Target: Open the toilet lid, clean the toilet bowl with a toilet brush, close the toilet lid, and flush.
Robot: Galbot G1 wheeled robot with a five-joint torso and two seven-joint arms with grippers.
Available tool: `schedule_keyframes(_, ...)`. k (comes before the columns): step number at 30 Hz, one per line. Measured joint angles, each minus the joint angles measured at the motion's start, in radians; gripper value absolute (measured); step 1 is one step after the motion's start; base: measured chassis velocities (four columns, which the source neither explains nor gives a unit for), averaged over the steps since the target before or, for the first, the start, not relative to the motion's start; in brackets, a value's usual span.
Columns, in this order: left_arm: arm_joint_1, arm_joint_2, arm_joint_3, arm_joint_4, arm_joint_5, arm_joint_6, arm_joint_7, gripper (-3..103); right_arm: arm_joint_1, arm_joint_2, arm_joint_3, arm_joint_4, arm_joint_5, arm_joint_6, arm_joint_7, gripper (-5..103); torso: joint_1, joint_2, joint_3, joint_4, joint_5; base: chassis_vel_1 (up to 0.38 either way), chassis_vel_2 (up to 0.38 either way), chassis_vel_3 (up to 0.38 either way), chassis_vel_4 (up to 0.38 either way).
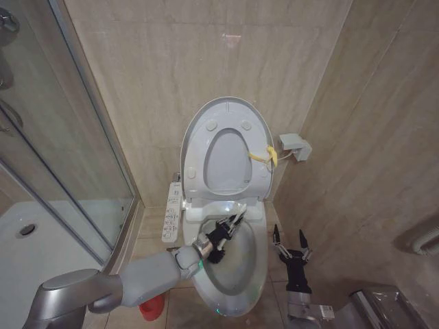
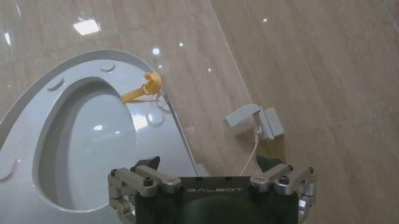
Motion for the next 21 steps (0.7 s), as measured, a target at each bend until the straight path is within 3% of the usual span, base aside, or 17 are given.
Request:
schedule_keyframes(10, -0.061, -0.058, 0.037, 0.013, -0.091, 0.067, -0.050, 18, -0.020, -0.003, 0.007, 0.013, 0.000, 0.003, -0.003, 100, 0.000, 0.000, 0.000, 0.0004, 0.0003, 0.000, 0.000, 0.000, 0.000)
schedule_keyframes(15, -0.148, -0.053, 0.139, -0.059, -0.197, 0.126, -0.073, 18, -0.024, 0.000, 0.013, 0.018, 0.000, 0.006, -0.005, 100, 0.000, 0.000, 0.000, 0.0002, 0.0005, 0.000, 0.000, 0.000, 0.000)
schedule_keyframes(21, -0.197, -0.046, 0.212, -0.077, -0.261, 0.209, -0.033, 18, -0.023, 0.010, 0.015, 0.009, 0.000, 0.010, -0.011, 100, 0.000, 0.000, 0.000, 0.0004, 0.0005, 0.000, 0.000, 0.000, 0.000)
